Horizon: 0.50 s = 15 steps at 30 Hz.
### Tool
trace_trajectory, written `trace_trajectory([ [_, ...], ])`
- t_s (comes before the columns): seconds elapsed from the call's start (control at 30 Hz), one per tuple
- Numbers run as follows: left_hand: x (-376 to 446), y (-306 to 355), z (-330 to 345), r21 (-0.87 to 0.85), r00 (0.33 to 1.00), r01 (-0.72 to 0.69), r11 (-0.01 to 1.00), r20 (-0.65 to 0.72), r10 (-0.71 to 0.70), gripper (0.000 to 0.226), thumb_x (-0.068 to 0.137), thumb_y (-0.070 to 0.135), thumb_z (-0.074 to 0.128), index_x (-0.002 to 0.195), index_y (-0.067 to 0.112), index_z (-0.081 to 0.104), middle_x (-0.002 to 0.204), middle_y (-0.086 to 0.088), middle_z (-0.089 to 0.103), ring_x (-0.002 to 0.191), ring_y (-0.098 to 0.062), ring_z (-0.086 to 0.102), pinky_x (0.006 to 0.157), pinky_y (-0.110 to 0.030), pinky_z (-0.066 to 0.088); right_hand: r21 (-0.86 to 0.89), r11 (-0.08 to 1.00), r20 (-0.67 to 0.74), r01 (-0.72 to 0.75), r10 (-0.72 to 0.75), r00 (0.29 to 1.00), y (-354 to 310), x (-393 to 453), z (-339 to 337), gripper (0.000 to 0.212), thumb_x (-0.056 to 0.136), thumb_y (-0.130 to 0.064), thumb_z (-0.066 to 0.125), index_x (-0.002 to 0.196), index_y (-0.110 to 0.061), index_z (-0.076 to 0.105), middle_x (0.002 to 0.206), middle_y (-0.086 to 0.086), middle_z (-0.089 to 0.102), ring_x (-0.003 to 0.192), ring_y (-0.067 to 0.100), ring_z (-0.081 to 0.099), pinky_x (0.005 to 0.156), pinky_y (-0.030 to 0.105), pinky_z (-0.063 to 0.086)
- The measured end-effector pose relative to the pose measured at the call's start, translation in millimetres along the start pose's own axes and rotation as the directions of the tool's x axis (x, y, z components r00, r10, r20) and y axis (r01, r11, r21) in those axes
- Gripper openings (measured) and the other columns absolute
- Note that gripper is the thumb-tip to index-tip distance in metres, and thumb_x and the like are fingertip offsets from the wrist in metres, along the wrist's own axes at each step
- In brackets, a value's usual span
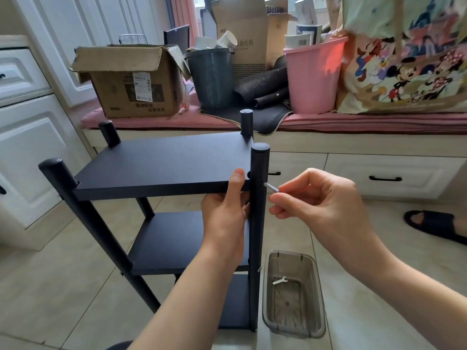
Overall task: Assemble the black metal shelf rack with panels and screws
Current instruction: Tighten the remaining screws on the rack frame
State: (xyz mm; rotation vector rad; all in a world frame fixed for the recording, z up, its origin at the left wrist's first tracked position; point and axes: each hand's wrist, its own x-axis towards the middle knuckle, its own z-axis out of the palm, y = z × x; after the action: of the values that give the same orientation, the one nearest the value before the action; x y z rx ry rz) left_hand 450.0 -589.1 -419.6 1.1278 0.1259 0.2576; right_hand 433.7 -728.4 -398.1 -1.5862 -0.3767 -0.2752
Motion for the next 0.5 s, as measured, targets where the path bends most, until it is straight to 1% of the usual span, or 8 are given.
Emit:
trace_trajectory([
  [0.13,0.2,-1.0,-0.6,0.005,1.0,0.005,1.0,-0.001,-0.005,0.027,0.095,0.032,0.062,0.09,0.007,0.067,0.101,-0.024,0.074,0.098,-0.037,0.072,0.099,-0.057,0.052,-0.006,1.0,0.001,0.013,-0.013,1.0,0.7,0.8,1.3,0.013,0.076,-0.002,0.08,0.077,-0.007,0.068,0.068,0.007,0.074,0.063,0.022,0.074,0.06,0.025,0.058],
  [0.37,1.2,-1.9,-0.6,0.0,1.0,0.001,1.0,-0.003,-0.001,0.028,0.094,0.032,0.062,0.093,0.005,0.067,0.1,-0.022,0.074,0.098,-0.036,0.072,0.099,-0.055,0.053,-0.013,1.0,-0.001,0.028,-0.028,1.0,1.0,2.1,1.4,0.013,0.076,-0.003,0.08,0.077,-0.006,0.068,0.068,0.007,0.073,0.062,0.022,0.073,0.06,0.025,0.058],
  [0.5,0.4,-1.6,-0.8,0.007,1.0,-0.002,1.0,0.003,0.002,0.025,0.094,0.033,0.062,0.089,0.009,0.068,0.099,-0.019,0.075,0.098,-0.035,0.073,0.098,-0.054,0.054,-0.018,0.999,-0.004,0.026,-0.026,1.0,2.2,3.6,0.3,0.013,0.077,-0.002,0.08,0.077,-0.006,0.068,0.068,0.006,0.074,0.062,0.022,0.073,0.06,0.024,0.057],
])
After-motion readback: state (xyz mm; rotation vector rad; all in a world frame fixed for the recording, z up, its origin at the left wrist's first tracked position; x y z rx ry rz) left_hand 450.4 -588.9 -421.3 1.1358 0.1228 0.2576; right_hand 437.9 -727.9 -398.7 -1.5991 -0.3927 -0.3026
